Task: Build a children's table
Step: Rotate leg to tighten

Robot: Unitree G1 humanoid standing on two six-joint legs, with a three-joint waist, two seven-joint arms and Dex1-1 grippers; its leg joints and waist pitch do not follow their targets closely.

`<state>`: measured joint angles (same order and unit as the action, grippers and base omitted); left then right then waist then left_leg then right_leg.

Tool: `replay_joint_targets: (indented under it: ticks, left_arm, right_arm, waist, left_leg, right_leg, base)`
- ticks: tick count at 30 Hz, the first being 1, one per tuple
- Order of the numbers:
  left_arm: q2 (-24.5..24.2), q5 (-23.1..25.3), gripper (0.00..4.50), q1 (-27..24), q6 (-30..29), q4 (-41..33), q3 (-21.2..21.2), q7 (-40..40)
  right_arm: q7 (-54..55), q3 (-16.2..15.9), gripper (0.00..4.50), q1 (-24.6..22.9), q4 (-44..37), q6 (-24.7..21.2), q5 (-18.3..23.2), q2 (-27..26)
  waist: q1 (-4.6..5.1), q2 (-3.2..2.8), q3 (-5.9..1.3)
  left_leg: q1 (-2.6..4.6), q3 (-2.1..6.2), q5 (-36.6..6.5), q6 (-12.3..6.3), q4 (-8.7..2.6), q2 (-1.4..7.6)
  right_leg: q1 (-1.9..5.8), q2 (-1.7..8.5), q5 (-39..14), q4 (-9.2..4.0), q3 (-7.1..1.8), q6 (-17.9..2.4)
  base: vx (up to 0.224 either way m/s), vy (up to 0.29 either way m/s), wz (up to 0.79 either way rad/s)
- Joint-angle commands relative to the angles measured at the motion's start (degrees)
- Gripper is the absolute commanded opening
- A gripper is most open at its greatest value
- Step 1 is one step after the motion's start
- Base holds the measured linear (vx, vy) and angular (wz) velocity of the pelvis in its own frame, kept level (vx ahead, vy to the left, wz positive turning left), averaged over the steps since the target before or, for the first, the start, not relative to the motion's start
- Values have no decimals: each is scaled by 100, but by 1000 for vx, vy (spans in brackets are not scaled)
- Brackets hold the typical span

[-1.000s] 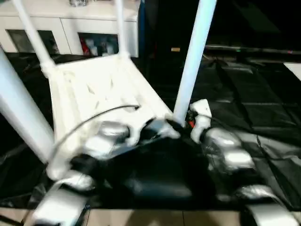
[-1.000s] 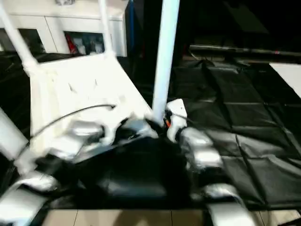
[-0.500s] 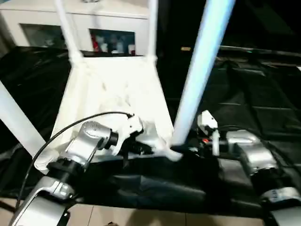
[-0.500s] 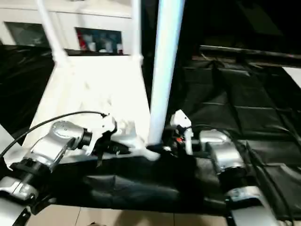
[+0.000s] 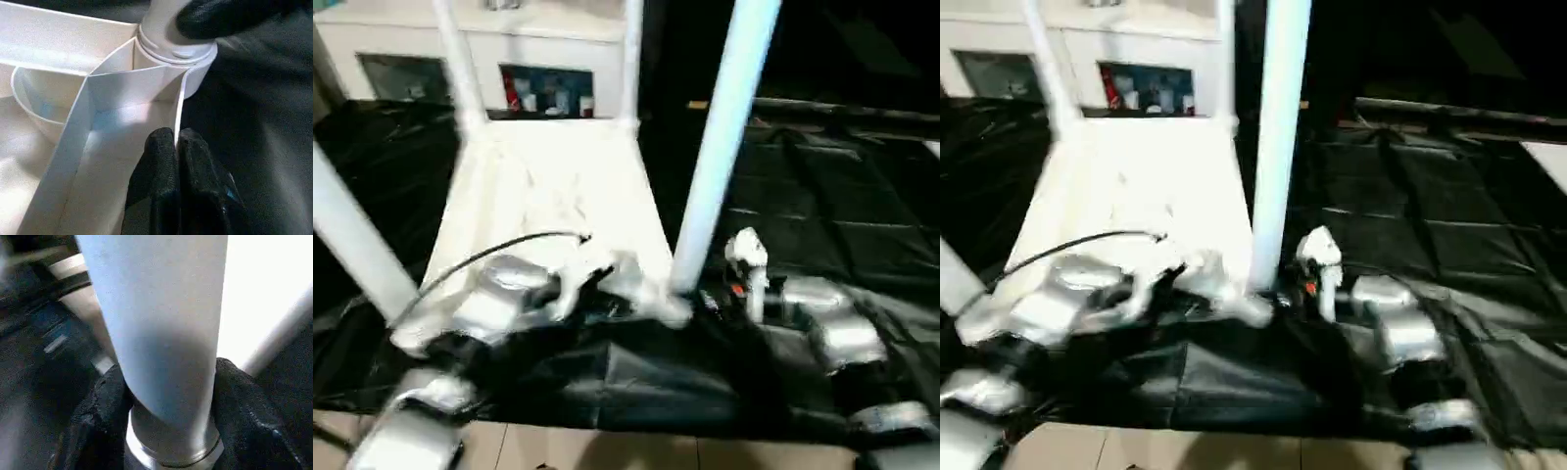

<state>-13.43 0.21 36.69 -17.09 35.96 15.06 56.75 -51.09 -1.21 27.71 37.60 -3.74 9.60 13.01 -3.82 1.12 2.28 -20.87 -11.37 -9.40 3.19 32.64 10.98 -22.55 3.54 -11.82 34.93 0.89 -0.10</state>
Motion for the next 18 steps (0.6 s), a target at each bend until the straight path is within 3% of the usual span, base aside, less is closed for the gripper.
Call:
replay_joint_targets:
  ticks: [1,3,4,8,10,14,15,17,18]
  left_arm:
    - [478,-88,0,272,-92,329,-425,-1330]
    - [699,-87,0,353,-80,460,-493,-1694]
    - [782,-84,0,383,-66,504,-509,-1809]
    - [1048,52,0,448,175,629,-346,-1828]
    - [1057,133,0,461,330,705,-243,-1729]
    - [963,223,0,415,670,710,-127,-1588]
    - [942,248,0,398,866,709,-101,-1584]
    - [952,247,0,363,1109,692,-138,-1658]
    - [970,221,0,340,1166,654,-180,-1688]
  right_arm:
    - [648,-329,205,-172,443,-131,-221,-561]
    - [1260,-249,202,-135,609,-67,-314,-839]
    - [1503,-211,200,-97,687,-47,-334,-957]
    - [2156,-34,200,177,1020,129,-263,-1493]
    - [2137,110,254,265,1052,187,-129,-1628]
    - [2228,146,297,261,972,317,-183,-1516]
    - [2301,170,306,234,908,409,-233,-1434]
    - [2353,316,306,150,688,449,-168,-1284]
    - [2298,404,306,72,501,390,-68,-1201]
  waist:
    - [54,46,-225]
    - [100,52,-226]
    - [117,28,-223]
    - [179,11,-236]
    - [181,6,-244]
    - [176,0,-243]
    - [166,59,-244]
    - [149,43,-255]
    - [135,63,-240]
  left_leg:
    - [91,173,-2071,202,-422,203]
    - [98,173,-2162,124,-402,187]
    - [94,167,-2173,83,-400,181]
    - [63,179,-2164,26,-405,171]
    - [59,175,-2176,-12,-405,175]
    - [59,163,-2172,-63,-417,193]
    - [57,155,-2145,-86,-412,197]
    - [50,145,-2036,-100,-403,196]
    - [53,136,-2007,-137,-404,195]
  right_leg:
    - [108,418,-2669,-599,-154,-752]
    - [90,410,-2739,-630,-152,-717]
    - [73,406,-2763,-652,-162,-692]
    - [80,395,-2714,-657,-155,-670]
    - [78,393,-2591,-652,-162,-685]
    - [80,382,-2264,-629,-168,-797]
    - [81,394,-2255,-623,-169,-814]
    - [87,401,-2157,-615,-180,-814]
    - [84,394,-2136,-619,-181,-814]
  base:
    - [0,0,0]
    - [0,0,0]
    - [0,0,0]
    - [0,0,0]
    - [0,0,0]
    - [0,0,0]
    - [0,0,0]
    - [0,0,0]
    - [0,0,0]
